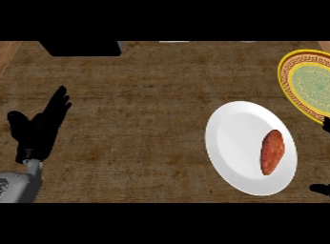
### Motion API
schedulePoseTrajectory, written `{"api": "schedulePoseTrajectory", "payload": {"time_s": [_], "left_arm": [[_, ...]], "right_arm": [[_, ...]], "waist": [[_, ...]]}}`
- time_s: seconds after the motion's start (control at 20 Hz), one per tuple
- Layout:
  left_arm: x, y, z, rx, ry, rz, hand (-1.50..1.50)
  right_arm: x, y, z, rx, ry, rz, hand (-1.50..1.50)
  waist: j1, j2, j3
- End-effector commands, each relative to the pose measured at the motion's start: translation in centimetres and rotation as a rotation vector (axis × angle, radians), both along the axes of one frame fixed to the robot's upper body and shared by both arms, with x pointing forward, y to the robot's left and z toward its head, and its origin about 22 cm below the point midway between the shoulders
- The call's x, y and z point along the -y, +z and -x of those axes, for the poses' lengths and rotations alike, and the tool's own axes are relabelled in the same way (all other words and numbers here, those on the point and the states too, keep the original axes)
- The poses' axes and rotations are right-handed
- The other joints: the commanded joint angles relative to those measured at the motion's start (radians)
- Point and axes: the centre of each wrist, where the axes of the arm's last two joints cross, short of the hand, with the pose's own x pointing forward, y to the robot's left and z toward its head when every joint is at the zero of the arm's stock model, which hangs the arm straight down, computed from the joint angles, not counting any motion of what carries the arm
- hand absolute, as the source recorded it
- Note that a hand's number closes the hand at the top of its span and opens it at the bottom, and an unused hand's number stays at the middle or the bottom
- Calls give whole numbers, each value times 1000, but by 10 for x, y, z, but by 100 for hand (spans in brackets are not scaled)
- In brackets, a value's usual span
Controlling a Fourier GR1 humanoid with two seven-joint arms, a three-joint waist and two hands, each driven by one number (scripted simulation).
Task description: Pick the sweet potato from the plate and place it in the plate
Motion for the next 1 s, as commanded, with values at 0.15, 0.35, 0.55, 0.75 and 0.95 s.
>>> {"api": "schedulePoseTrajectory", "payload": {"time_s": [0.15, 0.35, 0.55, 0.75, 0.95], "left_arm": [[-13, -3, 0, -1, -14, -3, 0], [4, 15, -13, 1, 3, -6, 0], [-16, -9, 2, -1, -8, -10, 0], [-4, 2, 0, -14, -17, 15, 0], [4, -9, 0, 1, -18, -6, 0]], "right_arm": [[9, 32, -6, -95, 60, 142, -150], [-19, 52, -29, -209, 122, 240, -150], [-24, 35, -22, -229, 113, 353, -150], [-32, 53, -36, -284, 112, 459, -150], [-44, 43, -52, -327, 139, 502, -150]], "waist": [[4, -1, -1], [6, -2, -1], [6, -1, -1], [7, -2, -1], [11, 0, 0]]}}
